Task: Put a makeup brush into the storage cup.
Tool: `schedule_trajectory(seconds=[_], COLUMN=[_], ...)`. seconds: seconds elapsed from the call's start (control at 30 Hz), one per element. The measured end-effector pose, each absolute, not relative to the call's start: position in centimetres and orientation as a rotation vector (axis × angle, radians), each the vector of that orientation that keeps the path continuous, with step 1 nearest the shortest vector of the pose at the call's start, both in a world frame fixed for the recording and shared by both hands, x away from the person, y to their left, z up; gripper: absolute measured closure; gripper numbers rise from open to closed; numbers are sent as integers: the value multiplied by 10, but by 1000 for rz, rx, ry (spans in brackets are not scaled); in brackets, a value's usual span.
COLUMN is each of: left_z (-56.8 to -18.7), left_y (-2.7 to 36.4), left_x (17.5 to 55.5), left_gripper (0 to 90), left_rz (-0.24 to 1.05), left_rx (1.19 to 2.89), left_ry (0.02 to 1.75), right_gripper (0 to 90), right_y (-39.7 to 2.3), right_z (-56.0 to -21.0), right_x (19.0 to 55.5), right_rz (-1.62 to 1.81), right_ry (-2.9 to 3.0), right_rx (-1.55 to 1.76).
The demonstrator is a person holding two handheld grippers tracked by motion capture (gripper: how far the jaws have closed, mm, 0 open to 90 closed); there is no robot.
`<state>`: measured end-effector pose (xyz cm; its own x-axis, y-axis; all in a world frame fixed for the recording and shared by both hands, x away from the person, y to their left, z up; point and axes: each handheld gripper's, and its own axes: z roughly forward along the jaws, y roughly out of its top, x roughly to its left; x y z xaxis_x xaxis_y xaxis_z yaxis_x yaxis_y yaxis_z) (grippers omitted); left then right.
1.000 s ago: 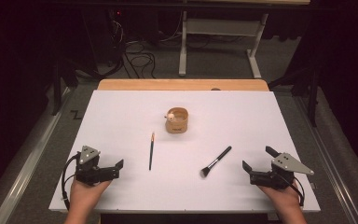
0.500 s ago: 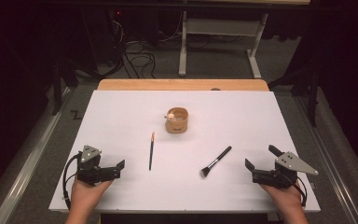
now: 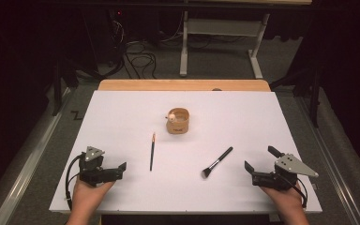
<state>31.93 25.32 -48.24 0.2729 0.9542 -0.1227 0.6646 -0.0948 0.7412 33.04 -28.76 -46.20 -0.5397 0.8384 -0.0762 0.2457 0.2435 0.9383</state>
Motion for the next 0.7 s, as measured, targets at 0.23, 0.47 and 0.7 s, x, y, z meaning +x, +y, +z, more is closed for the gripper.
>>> schedule_trajectory(seconds=[0.23, 0.47, 0.7], left_z=[-471, -465, -458], left_y=[246, 245, 242], left_x=[326, 334, 339], left_gripper=[6, 6, 6], left_rz=[479, 424, 382], left_rx=[1859, 1918, 1974], left_ry=[1494, 1523, 1532], right_gripper=[2, 2, 2], right_y=[-291, -291, -291], right_z=[-461, -461, -461], right_x=[327, 327, 325], right_rz=[1312, 1315, 1316], right_ry=[1922, 1929, 1930], right_rx=[987, 969, 971])
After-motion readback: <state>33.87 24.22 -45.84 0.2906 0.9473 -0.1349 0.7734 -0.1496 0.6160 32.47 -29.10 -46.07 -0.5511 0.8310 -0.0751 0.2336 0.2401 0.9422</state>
